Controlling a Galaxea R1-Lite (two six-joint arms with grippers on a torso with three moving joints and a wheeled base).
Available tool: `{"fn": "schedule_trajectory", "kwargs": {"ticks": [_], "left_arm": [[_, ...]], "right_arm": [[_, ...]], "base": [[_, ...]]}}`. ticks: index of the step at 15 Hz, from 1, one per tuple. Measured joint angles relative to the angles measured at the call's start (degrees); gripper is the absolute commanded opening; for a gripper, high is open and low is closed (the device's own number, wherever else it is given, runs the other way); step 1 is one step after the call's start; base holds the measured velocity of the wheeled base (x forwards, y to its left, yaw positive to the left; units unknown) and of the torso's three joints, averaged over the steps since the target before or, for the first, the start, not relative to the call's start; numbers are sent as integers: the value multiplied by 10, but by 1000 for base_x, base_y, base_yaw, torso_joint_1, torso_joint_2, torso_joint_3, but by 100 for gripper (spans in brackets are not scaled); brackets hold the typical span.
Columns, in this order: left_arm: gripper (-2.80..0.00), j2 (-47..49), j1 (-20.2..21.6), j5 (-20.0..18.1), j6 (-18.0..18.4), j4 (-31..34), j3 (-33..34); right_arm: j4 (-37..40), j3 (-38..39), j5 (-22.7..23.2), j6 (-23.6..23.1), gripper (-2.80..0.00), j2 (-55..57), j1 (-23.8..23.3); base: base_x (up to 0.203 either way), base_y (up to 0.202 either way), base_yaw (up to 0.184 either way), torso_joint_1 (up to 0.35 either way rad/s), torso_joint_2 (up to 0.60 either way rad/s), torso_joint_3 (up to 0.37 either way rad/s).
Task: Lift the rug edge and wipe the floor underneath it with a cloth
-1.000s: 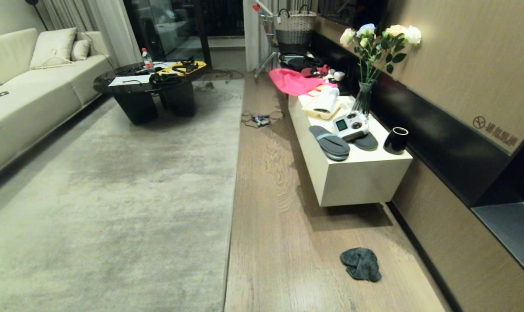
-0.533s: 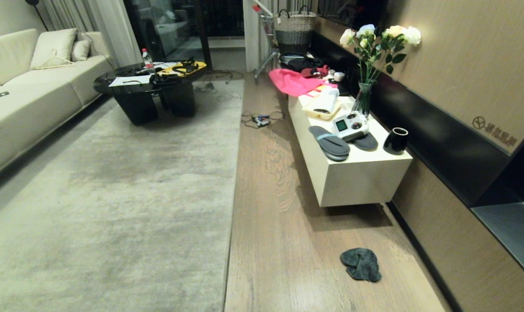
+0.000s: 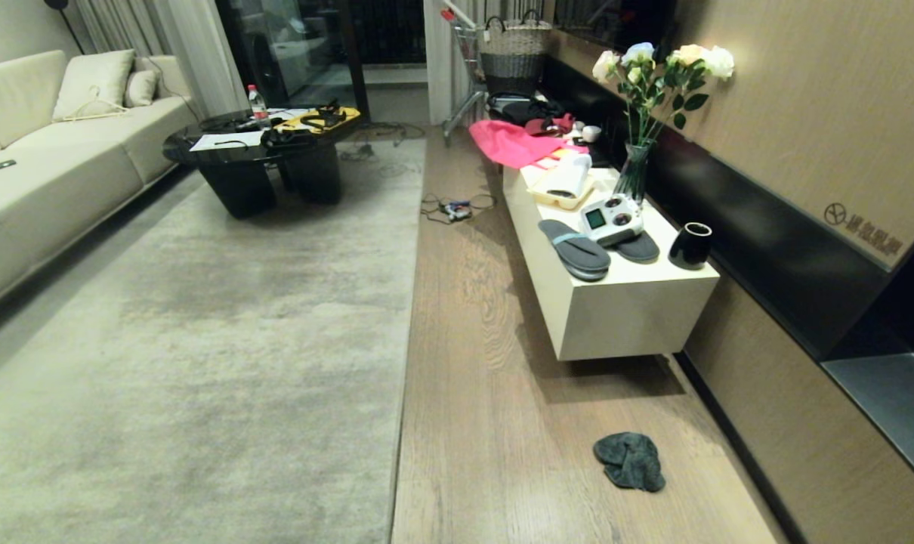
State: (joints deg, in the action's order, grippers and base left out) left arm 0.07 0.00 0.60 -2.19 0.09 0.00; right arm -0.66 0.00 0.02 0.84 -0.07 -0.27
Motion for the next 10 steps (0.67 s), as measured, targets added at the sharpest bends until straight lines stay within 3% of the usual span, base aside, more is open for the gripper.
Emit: {"fn": "schedule_trajectory", "kwargs": {"ticks": [10], "left_arm": [[-280,0,0,0,0,0,0]], "right_arm": [[-1,0,-1,7,-280,0,0]], "base": [[0,0,0,0,0,0]]}}
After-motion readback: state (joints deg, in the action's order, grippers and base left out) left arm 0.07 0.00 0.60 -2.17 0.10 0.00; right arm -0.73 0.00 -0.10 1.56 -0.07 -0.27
